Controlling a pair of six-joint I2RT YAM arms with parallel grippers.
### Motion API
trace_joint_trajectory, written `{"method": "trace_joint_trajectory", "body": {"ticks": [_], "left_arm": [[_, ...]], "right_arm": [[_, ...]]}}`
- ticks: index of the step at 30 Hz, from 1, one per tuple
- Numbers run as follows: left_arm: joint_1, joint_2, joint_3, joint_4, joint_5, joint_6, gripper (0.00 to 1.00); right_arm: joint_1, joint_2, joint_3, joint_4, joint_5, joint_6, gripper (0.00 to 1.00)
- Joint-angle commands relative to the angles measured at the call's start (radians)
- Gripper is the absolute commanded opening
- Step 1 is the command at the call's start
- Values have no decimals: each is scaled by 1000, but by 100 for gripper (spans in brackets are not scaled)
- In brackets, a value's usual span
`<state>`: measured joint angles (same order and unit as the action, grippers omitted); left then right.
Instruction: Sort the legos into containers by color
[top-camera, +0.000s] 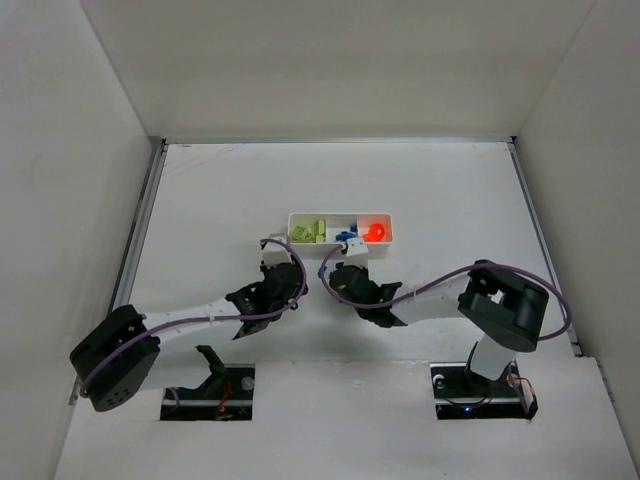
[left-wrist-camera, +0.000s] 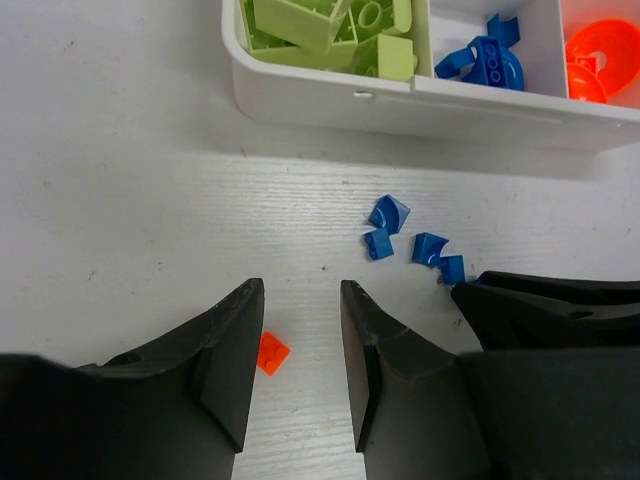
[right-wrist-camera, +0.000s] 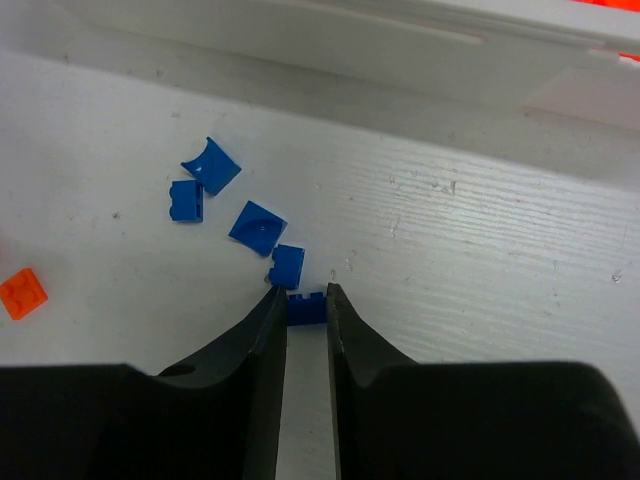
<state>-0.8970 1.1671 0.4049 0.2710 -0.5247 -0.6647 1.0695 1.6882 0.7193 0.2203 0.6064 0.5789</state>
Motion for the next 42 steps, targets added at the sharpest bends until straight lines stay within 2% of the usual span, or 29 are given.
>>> {"method": "trace_joint_trajectory", "body": {"ticks": [1, 7, 12, 16, 21, 26, 29, 34, 42], "left_arm": [[-15, 26, 12, 8, -14, -13, 35], [-44, 97, 64, 14, -11, 4, 39], [-52, 161, 113, 36, -3, 20, 39], [-52, 218, 143, 56, 5, 27, 39], [-67, 289, 173, 73, 11, 28, 39], [-76, 331, 198, 79, 3, 28, 37], [-75, 354, 213, 82, -4, 28, 35], [-70, 405, 244, 76, -11, 25, 32], [-69, 465, 276, 47, -40, 27, 26]], "right_arm": [[19, -19, 16, -41, 7, -5, 23], [17, -200, -12, -41, -17, -17, 22], [-62, -301, 9, -27, -103, -48, 23], [-160, -262, 100, 7, -164, -88, 23], [-234, -118, 209, 28, -163, -139, 24], [-270, -74, 233, 70, -166, -145, 45], [-268, -97, 215, 77, -166, -143, 50], [-266, -163, 140, 85, -162, -129, 49], [-194, -281, -36, 123, -158, -42, 49]]}}
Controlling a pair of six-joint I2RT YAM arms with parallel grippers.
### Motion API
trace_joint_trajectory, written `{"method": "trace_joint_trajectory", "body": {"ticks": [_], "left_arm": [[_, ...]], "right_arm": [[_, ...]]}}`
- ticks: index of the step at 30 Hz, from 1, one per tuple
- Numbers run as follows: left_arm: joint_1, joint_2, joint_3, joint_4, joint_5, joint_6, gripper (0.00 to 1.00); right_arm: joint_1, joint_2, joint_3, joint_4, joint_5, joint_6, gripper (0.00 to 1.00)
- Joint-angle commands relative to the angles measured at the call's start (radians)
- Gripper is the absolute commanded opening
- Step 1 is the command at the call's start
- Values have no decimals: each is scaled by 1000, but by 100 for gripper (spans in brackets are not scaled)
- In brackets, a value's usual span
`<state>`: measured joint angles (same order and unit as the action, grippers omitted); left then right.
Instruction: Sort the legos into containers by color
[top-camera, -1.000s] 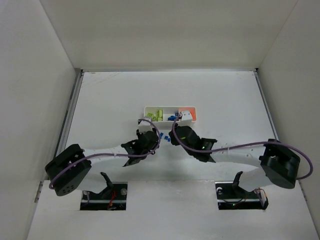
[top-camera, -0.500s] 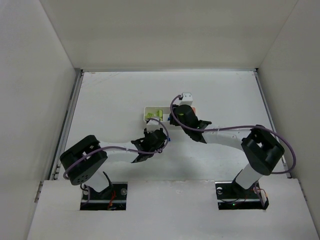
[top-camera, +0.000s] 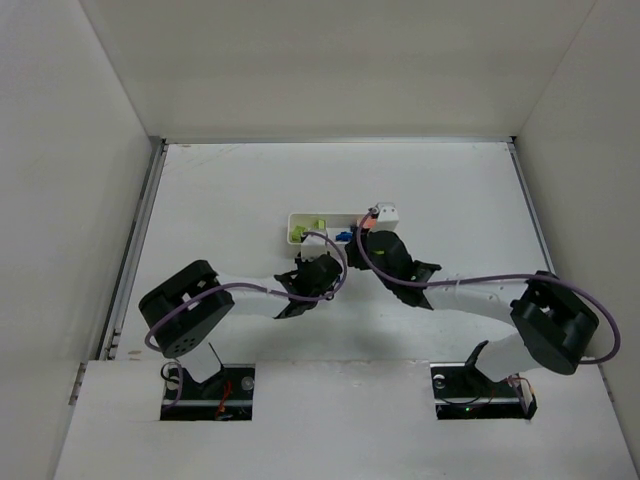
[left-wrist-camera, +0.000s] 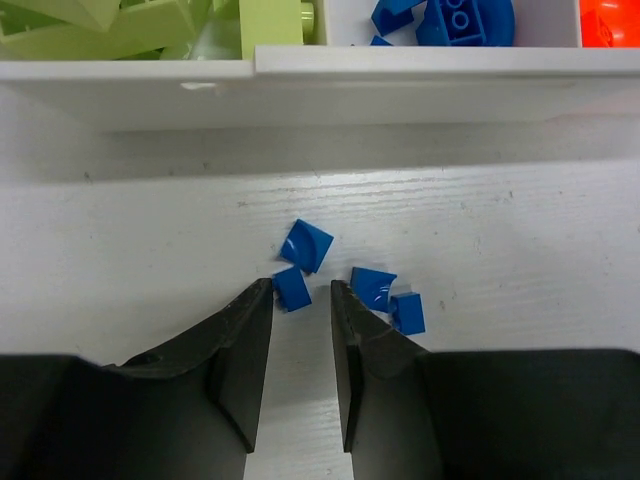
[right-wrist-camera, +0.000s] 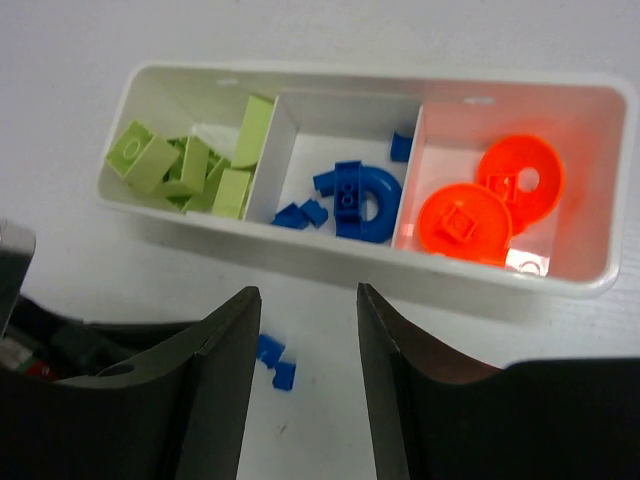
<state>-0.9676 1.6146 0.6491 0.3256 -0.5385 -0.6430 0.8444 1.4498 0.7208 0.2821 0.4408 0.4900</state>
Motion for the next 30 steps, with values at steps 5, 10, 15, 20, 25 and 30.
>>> {"method": "trace_joint_trajectory", "body": {"ticks": [5, 10, 15, 20, 25, 30], "left_arm": [[2, 28, 38, -25, -32, 0, 13], [-12, -44, 11, -54, -58, -3, 8], [-23, -171, 1, -98, -52, -9, 8], [3, -239, 72, -109, 17, 0, 9], [59, -145, 200, -91, 71, 49, 9], [120, 19, 313, -53, 104, 83, 12]], "right_arm": [[67, -63, -121, 65, 4, 122, 46], [124, -29, -153, 77, 13, 150, 46], [146, -20, -173, 77, 38, 170, 46], [155, -52, -208, 75, 52, 196, 46], [155, -83, -244, 55, 56, 229, 46], [156, -77, -233, 55, 56, 222, 46]]}}
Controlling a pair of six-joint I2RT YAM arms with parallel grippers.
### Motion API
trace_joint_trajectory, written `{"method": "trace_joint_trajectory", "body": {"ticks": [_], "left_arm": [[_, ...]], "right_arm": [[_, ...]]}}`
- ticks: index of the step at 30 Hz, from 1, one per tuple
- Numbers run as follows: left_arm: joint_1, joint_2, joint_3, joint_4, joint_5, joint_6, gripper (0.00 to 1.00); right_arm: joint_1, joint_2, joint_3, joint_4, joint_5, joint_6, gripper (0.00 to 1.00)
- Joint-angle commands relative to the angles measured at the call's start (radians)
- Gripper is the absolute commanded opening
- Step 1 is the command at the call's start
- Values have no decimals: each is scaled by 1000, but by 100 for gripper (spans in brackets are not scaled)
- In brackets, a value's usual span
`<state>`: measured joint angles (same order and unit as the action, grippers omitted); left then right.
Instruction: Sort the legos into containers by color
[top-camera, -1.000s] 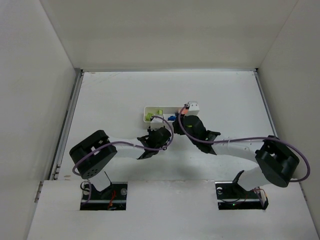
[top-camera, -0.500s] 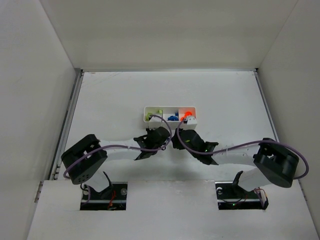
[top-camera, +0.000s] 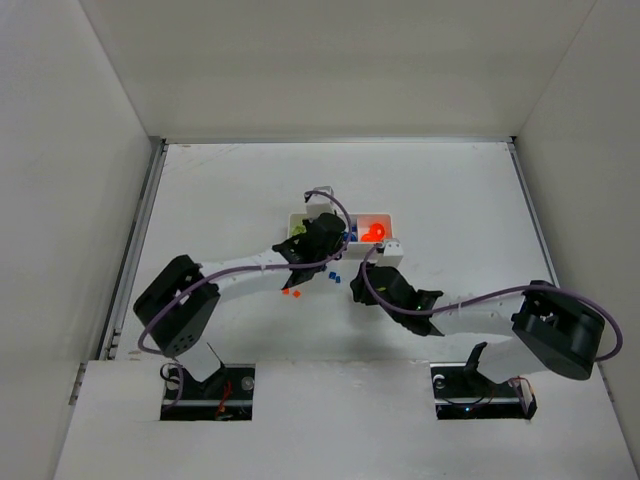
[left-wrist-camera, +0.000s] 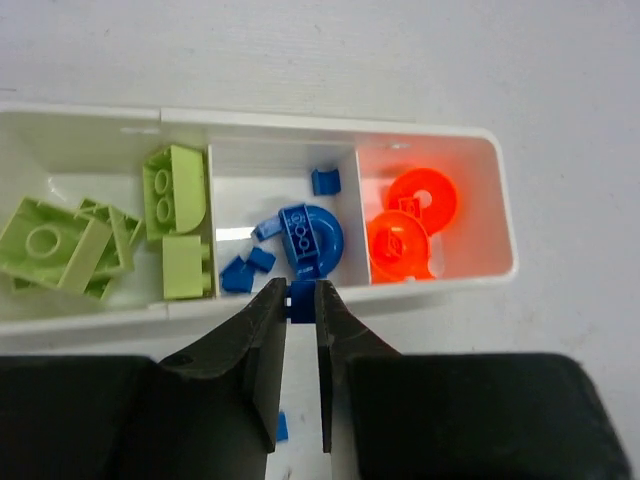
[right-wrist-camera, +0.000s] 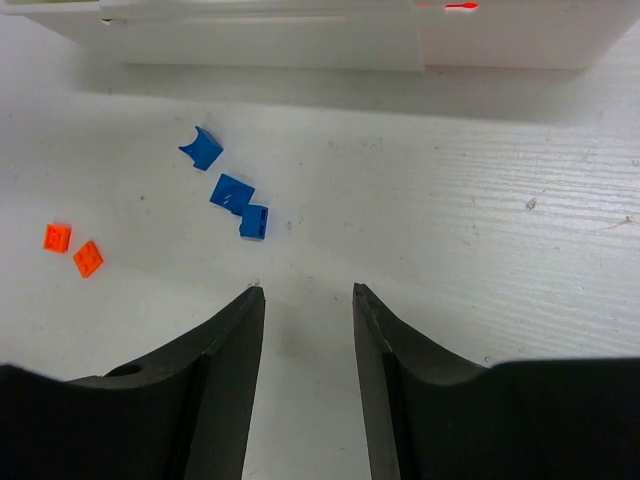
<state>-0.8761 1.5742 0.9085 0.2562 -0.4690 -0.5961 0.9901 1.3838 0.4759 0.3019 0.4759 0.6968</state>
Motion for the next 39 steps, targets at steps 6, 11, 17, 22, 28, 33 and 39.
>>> {"method": "trace_joint_trajectory", "body": {"ticks": [6, 11, 17, 22, 28, 33, 39], "left_arm": [[50, 93, 82, 18, 56, 32, 29], [65, 17, 18, 28, 49, 25, 34], [75, -146, -153, 54, 36, -8, 31], [47, -287, -316, 48, -37, -30, 31], [13, -371, -430, 31, -68, -68, 30], [-8, -393, -477, 38, -76, -96, 30], [-45, -387, -491, 40, -74, -97, 31]], "right_arm": [[43, 56, 49, 42, 26, 7, 46], [71, 142, 101, 65, 30, -14, 45], [80, 228, 159, 65, 64, -29, 43], [80, 284, 208, 37, 109, -39, 40], [80, 328, 250, 13, 148, -66, 37], [80, 348, 265, -13, 174, -74, 32], [80, 391, 297, -29, 197, -117, 22]]}}
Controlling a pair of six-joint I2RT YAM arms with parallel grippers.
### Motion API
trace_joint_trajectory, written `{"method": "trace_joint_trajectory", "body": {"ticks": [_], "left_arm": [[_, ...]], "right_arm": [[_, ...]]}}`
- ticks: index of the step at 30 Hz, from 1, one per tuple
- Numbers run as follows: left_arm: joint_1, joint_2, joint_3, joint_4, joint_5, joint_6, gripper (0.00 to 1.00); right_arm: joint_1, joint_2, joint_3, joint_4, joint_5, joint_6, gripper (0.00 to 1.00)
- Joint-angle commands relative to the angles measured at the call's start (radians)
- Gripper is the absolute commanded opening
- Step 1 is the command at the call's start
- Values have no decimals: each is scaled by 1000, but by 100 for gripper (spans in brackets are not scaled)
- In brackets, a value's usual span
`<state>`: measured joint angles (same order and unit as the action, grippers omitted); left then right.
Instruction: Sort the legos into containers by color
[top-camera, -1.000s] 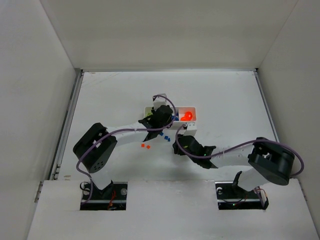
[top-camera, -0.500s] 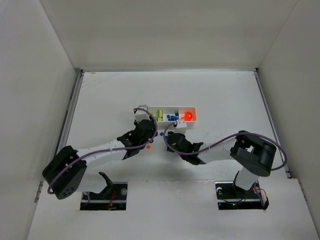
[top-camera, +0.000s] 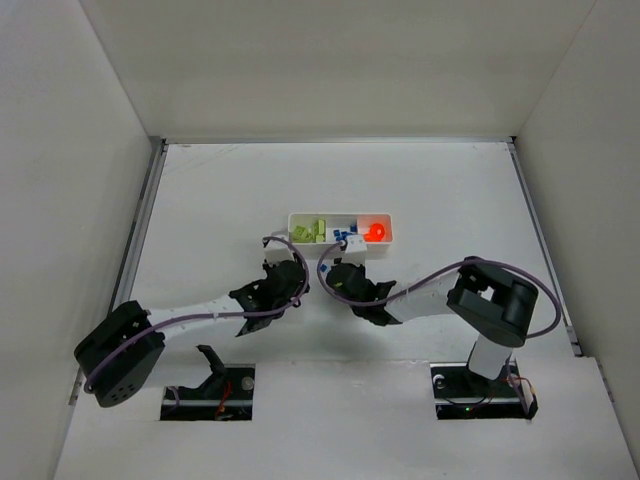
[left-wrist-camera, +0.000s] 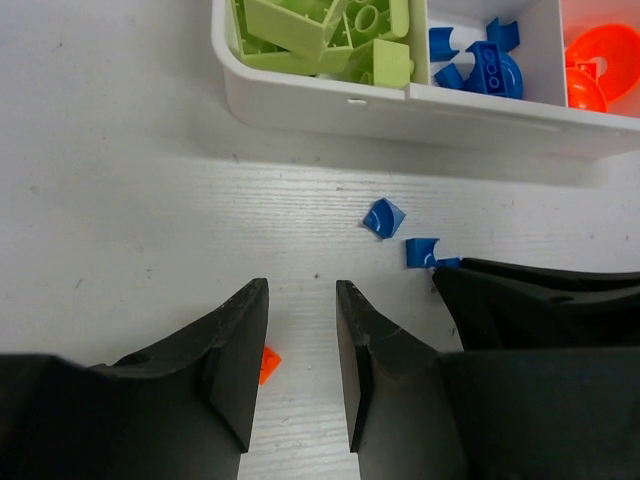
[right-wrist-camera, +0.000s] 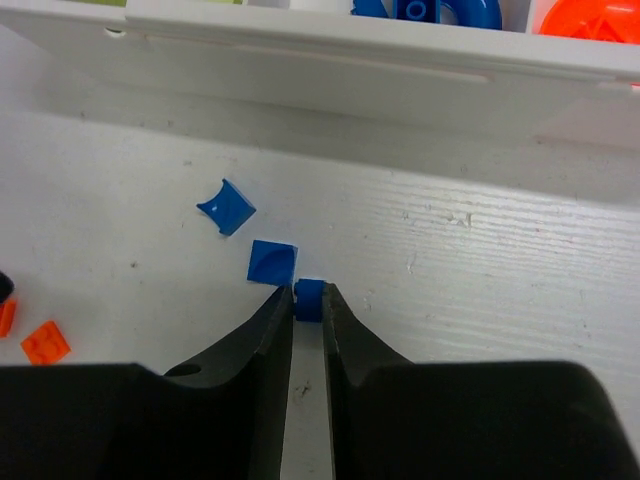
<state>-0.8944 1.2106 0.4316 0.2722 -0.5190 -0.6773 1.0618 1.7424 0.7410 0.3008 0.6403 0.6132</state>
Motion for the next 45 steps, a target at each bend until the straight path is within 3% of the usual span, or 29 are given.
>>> {"method": "trace_joint_trajectory", "body": {"ticks": [1, 5, 15, 22, 29, 45], "left_arm": [[-34, -23, -16, 24, -24, -16, 31], [-59, -14, -21, 27, -27, -21, 32], [-79, 73, 30, 70, -21, -18, 33], [-113, 125, 91, 78, -29, -15, 35], [-134, 256, 174, 79, -33, -16, 36], [-154, 483, 314, 67, -99, -21, 33]], "right_arm": [[8, 28, 32, -35, 42, -30, 19], [8, -27, 14, -43, 55, -27, 14], [-42, -293, 6, -85, -31, -65, 14], [-188, -219, 142, -45, -151, -122, 15], [-262, -153, 215, -9, -195, -129, 37], [-256, -397, -113, 57, -195, -15, 39]]}}
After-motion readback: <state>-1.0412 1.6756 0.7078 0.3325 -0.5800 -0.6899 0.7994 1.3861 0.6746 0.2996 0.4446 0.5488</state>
